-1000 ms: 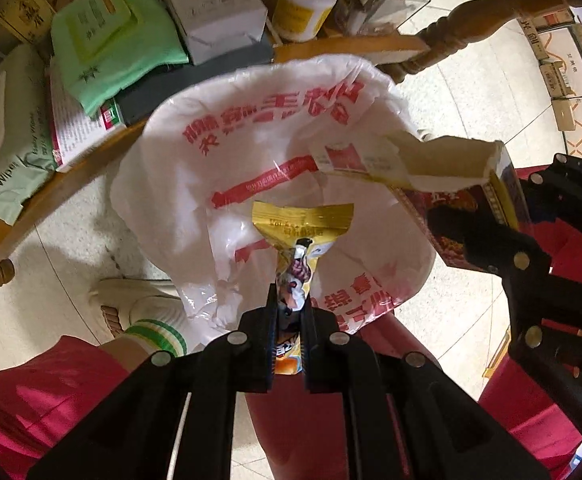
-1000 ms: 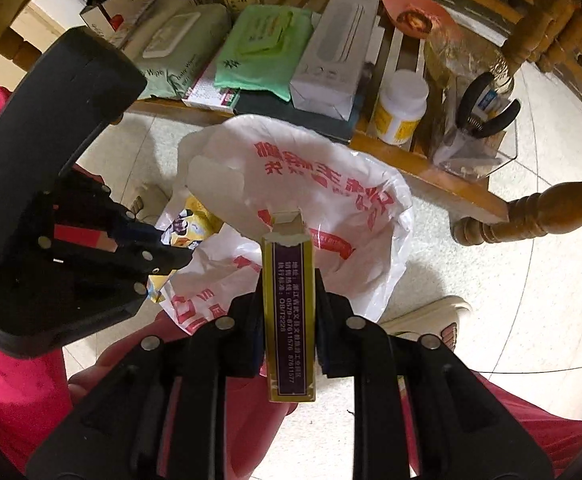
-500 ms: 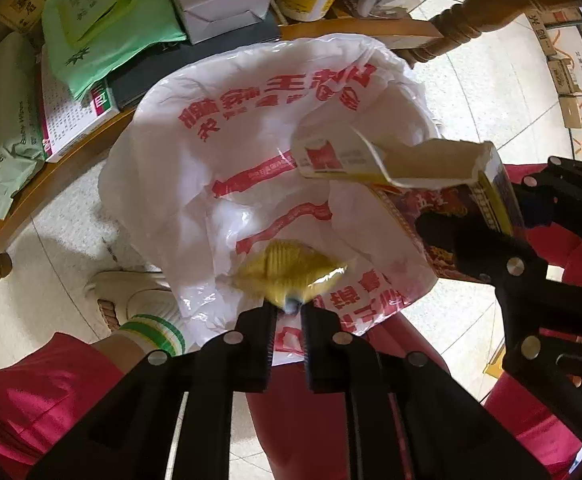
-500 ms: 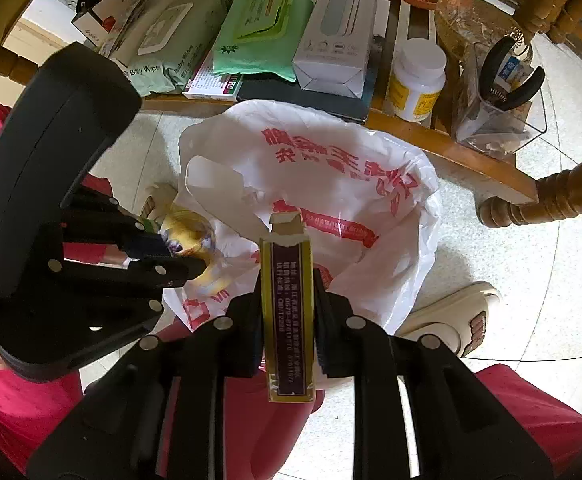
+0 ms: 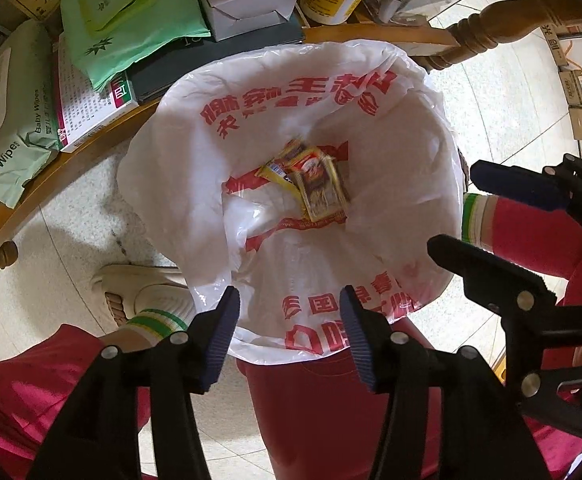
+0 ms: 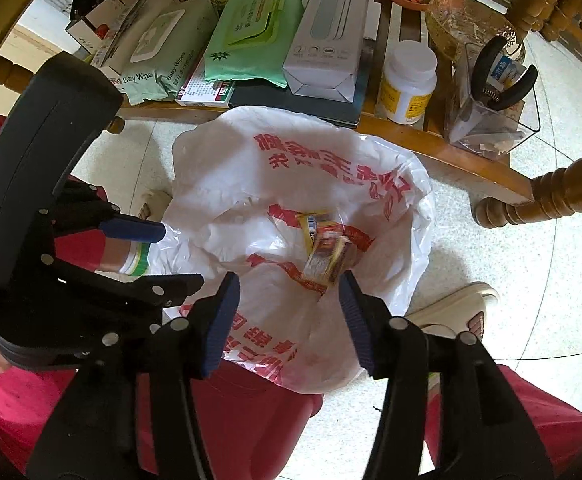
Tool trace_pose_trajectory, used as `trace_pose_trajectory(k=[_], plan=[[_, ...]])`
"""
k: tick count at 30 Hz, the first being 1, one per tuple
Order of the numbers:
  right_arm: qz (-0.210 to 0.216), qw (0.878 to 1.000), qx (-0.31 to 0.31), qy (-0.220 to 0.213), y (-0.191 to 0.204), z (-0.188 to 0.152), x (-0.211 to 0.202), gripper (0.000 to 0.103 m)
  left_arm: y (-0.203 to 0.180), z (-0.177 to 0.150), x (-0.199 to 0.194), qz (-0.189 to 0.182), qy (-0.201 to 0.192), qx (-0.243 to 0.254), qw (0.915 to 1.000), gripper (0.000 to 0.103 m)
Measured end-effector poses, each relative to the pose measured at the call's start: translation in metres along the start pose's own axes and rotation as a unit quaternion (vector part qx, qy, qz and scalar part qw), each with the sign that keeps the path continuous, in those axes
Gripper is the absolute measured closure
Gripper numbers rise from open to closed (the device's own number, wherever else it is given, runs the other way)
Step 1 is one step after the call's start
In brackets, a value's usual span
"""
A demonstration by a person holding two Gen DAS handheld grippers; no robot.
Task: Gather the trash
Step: 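Open both tools to drop the wrapper and box into the bag, then raise both tools back over the table toward the remaining trash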
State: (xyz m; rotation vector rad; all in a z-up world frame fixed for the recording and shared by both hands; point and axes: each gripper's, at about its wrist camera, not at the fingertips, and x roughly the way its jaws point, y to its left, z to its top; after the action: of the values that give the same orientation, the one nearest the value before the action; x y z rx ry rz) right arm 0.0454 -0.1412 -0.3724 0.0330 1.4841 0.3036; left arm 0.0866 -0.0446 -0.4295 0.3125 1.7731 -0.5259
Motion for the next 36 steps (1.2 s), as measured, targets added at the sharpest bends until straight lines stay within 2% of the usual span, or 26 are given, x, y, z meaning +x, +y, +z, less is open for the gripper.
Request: trace_pose_trajectory(k=[12, 18, 20, 22, 26, 29, 32, 34, 36], plan=[[-0.001, 1.000, 0.001, -0.005, 0.001, -0.001, -0.003, 0.050, 0.002, -0.003, -0.006, 0.012, -0.004, -0.002, 0.9999, 0.043], [-0.013, 1.000, -0.004, -0.018, 0.005, -0.004, -0.013, 0.041, 0.003, -0.008, -0.015, 0.029, -0.011, -0.002, 0.9995, 0.035], [-0.012, 1.000, -0.009, -0.027, 0.008, -0.007, -0.024, 0.032, 0.002, -0.015, -0.026, 0.045, -0.025, -0.001, 0.9987, 0.032], [-0.010, 0.999, -0.018, -0.040, 0.013, -0.011, -0.038, 0.028, -0.001, -0.025, -0.044, 0.056, -0.042, 0.006, 0.9975, 0.028], [-0.010, 0.996, -0.046, -0.071, 0.027, -0.026, -0.080, 0.022, -0.007, -0.052, -0.088, 0.053, -0.086, 0.006, 0.9949, 0.024], [-0.017, 0.992, -0.081, -0.100, 0.037, -0.033, -0.124, 0.018, -0.015, -0.074, -0.138, 0.075, -0.132, 0.016, 0.9882, 0.022], [-0.028, 0.984, -0.114, -0.137, 0.044, -0.033, -0.178, 0.014, -0.019, -0.091, -0.200, 0.111, -0.197, 0.038, 0.9734, 0.019], [-0.042, 0.976, -0.135, -0.165, 0.044, -0.027, -0.220, 0.012, -0.023, -0.101, -0.253, 0.154, -0.255, 0.066, 0.9522, 0.009], [-0.057, 0.969, -0.151, -0.188, 0.046, -0.020, -0.256, 0.012, -0.025, -0.110, -0.299, 0.192, -0.301, 0.108, 0.9278, 0.008]])
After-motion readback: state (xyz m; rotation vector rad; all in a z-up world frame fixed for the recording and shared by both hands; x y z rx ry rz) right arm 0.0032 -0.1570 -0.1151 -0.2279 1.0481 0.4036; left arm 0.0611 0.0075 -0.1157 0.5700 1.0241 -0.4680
